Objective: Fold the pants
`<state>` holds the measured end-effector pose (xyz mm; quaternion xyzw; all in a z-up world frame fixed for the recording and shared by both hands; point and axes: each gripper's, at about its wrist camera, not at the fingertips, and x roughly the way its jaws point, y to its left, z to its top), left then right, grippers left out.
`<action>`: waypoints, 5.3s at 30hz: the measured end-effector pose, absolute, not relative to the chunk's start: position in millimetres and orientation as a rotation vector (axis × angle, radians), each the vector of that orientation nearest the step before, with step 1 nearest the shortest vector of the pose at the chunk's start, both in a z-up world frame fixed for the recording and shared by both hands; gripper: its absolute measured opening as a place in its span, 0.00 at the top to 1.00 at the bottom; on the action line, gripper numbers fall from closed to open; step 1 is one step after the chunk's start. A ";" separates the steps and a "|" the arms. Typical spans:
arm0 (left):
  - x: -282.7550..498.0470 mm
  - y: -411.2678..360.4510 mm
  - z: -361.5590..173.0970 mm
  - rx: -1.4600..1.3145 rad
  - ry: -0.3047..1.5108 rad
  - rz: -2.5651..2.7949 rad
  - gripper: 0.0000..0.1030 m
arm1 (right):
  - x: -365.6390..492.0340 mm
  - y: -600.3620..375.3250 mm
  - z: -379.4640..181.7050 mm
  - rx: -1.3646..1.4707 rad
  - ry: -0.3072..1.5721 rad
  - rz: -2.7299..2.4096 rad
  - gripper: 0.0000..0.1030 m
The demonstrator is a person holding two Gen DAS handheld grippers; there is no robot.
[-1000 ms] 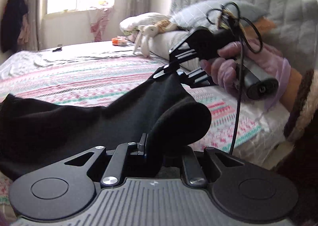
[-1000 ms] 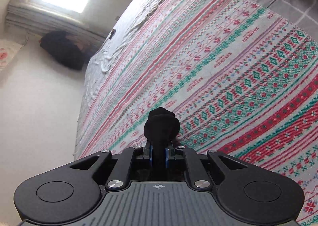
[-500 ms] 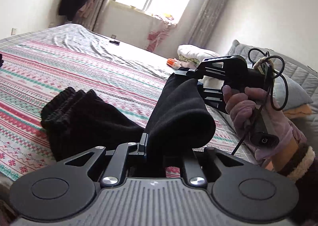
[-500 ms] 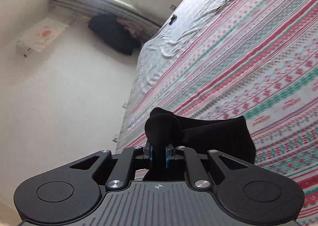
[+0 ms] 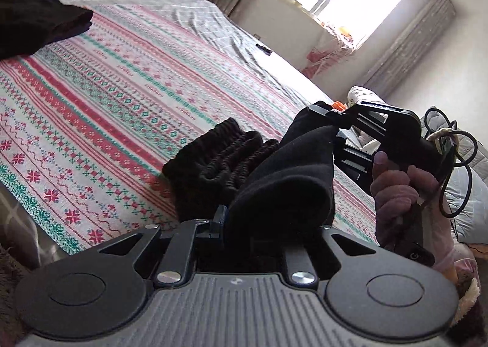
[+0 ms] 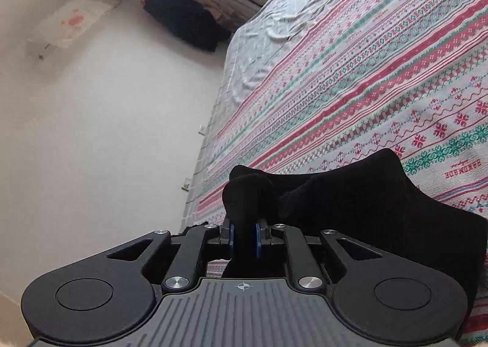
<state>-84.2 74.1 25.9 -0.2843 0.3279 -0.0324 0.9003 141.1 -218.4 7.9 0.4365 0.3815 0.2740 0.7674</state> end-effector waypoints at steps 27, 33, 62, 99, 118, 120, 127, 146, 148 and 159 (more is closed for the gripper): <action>-10.5 9.3 72.5 0.129 0.617 -0.118 0.60 | 75.5 -262.4 13.8 0.492 0.986 0.336 0.28; 34.4 30.6 19.8 0.134 0.690 0.023 0.71 | 63.9 -257.6 0.2 0.469 1.054 0.372 0.28; 48.7 125.9 -23.8 -0.865 0.786 -0.351 0.38 | 45.2 -274.4 -33.9 0.774 0.771 0.409 0.81; -14.3 -44.7 2.6 0.052 0.633 -0.203 0.34 | -4.7 -274.2 -17.3 0.093 0.836 0.306 0.42; -57.1 -72.4 10.5 0.043 0.751 0.029 0.00 | -58.7 -321.5 -8.5 0.118 0.854 0.150 0.13; -56.8 -69.6 8.0 0.045 0.762 0.040 0.00 | -64.3 -313.0 -10.0 0.095 0.847 0.125 0.12; -55.7 -62.6 7.6 0.045 0.791 0.098 0.00 | -74.3 -289.5 -0.2 0.096 0.823 0.132 0.05; -67.9 -66.2 14.4 0.044 0.817 0.078 0.00 | -76.4 -293.7 2.7 0.134 0.804 0.056 0.02; -68.4 -67.4 14.6 0.041 0.816 0.071 0.00 | -77.0 -291.5 2.3 0.120 0.797 0.055 0.02; -68.4 -70.0 14.1 0.036 0.821 0.065 0.00 | -77.6 -287.8 -2.1 0.109 0.809 0.073 0.02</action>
